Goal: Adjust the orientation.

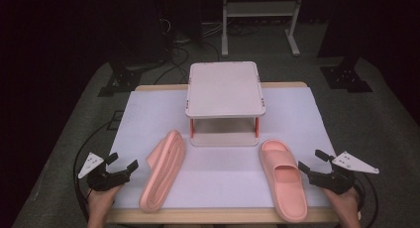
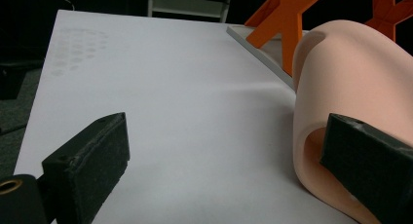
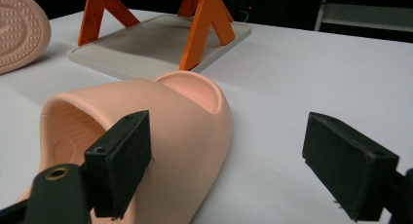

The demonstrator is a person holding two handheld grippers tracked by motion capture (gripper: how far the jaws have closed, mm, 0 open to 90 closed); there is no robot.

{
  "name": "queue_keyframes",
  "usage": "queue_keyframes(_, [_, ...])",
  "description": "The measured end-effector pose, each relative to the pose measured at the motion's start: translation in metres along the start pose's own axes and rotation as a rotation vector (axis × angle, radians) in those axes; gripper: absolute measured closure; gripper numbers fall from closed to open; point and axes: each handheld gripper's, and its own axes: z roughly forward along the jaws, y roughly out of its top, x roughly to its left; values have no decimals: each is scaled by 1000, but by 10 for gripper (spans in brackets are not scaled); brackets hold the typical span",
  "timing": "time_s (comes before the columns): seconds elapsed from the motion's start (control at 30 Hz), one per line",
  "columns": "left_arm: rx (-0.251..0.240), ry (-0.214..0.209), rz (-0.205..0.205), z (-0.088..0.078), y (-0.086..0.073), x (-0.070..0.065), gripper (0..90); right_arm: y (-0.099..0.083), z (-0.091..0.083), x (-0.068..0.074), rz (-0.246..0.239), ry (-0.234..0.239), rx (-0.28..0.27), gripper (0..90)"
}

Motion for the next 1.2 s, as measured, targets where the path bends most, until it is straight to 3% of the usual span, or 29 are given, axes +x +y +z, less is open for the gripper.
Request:
queue_keyframes(0.37, [19,-10,15,3,-1,-4,35,-1,-2,-2,1,1,-7,176])
queue_keyframes(0.47, [33,-14,40,3,-2,-6,35,0,-3,0,-6,-1,-16,175])
queue_keyframes(0.7, [35,-26,45,2,-2,-5,35,4,-2,6,-25,2,-25,171])
queue_keyframes(1.2, [110,-46,119,12,-2,-15,47,3,-1,6,-10,19,-34,166])
